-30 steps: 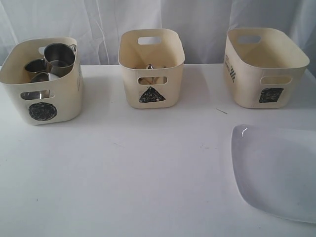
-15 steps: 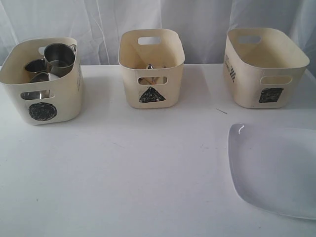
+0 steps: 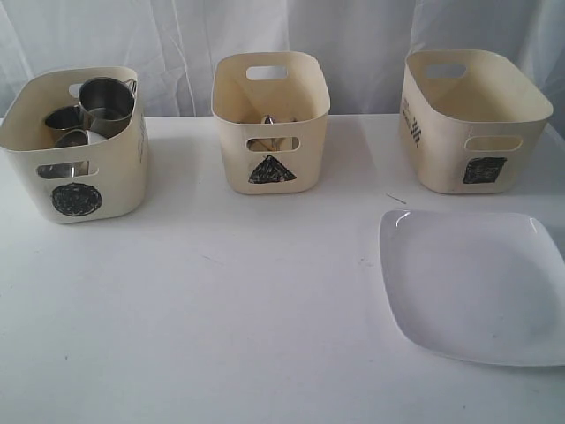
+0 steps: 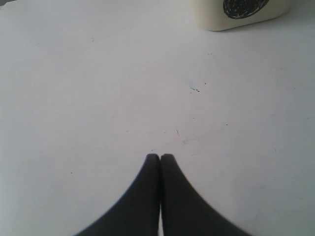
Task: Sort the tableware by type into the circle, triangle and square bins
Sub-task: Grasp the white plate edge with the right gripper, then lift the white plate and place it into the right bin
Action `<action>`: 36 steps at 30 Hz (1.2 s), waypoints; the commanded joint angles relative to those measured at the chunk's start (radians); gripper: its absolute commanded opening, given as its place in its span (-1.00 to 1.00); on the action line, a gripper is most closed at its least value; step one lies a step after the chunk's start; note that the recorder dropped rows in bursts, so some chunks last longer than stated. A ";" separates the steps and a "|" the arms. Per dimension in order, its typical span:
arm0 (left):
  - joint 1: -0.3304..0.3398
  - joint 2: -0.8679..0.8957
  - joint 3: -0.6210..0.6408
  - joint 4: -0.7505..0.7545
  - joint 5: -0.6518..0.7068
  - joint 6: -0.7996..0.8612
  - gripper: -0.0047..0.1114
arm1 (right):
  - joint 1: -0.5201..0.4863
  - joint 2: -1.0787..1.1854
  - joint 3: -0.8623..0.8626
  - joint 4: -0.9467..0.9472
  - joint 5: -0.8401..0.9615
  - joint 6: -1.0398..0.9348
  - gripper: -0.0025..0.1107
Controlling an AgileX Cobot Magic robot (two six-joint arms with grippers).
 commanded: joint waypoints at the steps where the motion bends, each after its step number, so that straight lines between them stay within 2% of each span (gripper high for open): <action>1: -0.005 -0.004 0.003 -0.003 0.000 -0.001 -0.92 | -0.001 0.043 0.005 -0.043 -0.210 -0.064 -0.96; 7: -0.005 -0.004 0.003 -0.003 0.000 -0.001 -0.92 | -0.001 0.043 0.005 0.028 -0.247 -0.082 -0.95; 13: -0.005 -0.004 0.003 -0.003 0.000 -0.001 -0.92 | -0.001 0.070 0.005 0.039 -0.291 -0.101 -0.81; 19: -0.005 -0.004 0.003 -0.003 0.000 -0.001 -0.92 | -0.001 0.100 0.005 0.040 -0.271 -0.143 -0.96; 27: -0.005 -0.004 0.003 -0.003 0.000 -0.001 -0.92 | -0.001 0.028 0.005 0.199 -0.011 -0.303 -0.96; 36: -0.005 -0.004 0.003 -0.003 0.000 -0.001 -0.92 | -0.001 -0.213 0.005 0.200 0.126 -0.197 -0.96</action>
